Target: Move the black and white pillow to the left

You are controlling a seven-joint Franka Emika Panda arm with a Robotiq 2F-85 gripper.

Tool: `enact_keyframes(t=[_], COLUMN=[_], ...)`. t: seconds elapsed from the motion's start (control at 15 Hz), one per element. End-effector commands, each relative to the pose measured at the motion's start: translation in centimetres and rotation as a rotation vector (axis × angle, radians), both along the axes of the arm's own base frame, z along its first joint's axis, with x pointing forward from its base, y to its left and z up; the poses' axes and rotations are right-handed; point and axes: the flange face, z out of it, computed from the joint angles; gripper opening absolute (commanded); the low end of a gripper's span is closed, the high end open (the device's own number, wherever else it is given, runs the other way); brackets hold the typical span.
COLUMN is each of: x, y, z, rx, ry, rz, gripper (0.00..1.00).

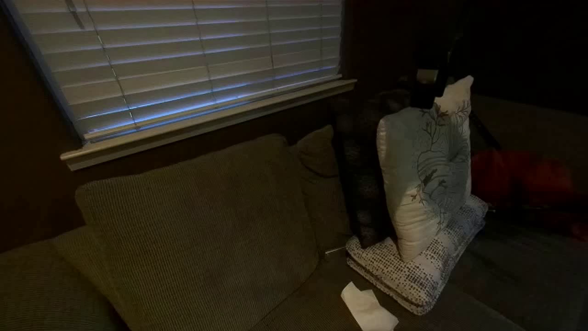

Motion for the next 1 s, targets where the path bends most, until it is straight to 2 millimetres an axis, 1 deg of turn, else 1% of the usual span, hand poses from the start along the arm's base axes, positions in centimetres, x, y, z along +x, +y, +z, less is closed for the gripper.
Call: enact_keyframes(t=[0.0, 0.33, 0.4, 0.47, 0.67, 0.93], x=[0.0, 0.0, 0.7, 1.5, 3.1, 4.8], y=[0.0, 0.0, -1.2, -2.9, -7.3, -14.0], z=[0.0, 0.1, 0.2, 0.2, 0.5, 1.3], rx=[0.0, 0.0, 0.002, -0.005, -0.007, -0.019], ry=[0.001, 0.001, -0.01, -0.02, -0.032, -0.074], rz=[0.0, 0.0, -0.085, -0.169, -0.333, -0.558], gripper=[1.0, 1.0, 1.0, 1.0, 1.0, 1.0])
